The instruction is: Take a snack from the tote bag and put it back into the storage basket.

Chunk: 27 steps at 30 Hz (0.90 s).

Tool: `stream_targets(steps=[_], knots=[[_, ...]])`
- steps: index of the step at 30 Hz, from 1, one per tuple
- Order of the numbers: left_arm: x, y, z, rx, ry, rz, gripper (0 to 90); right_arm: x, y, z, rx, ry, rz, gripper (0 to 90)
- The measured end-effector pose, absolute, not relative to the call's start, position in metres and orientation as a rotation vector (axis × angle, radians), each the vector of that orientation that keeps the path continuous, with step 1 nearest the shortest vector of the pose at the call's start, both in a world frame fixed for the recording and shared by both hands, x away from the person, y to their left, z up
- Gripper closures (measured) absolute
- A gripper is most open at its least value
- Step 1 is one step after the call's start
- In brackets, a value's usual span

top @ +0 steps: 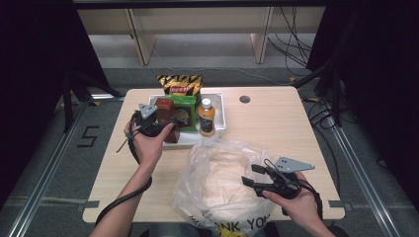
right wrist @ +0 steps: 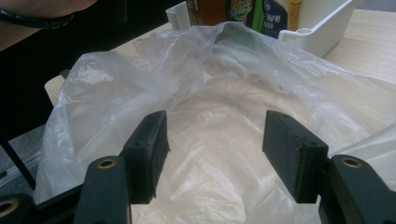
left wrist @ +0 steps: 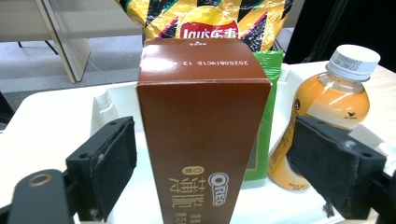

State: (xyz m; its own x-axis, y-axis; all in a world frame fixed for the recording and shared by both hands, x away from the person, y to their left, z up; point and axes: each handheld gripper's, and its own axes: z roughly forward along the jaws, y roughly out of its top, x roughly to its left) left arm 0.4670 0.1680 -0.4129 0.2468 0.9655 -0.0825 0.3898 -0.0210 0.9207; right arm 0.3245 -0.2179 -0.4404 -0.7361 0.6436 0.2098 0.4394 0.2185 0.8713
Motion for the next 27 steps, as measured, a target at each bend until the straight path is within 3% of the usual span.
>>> stream_targets(steps=[27], knots=[[0.427,0.190,-0.416,1.621,1.283,0.706,14.6,0.326,-0.219,-0.440,1.001,2.301,1.506,40.7]])
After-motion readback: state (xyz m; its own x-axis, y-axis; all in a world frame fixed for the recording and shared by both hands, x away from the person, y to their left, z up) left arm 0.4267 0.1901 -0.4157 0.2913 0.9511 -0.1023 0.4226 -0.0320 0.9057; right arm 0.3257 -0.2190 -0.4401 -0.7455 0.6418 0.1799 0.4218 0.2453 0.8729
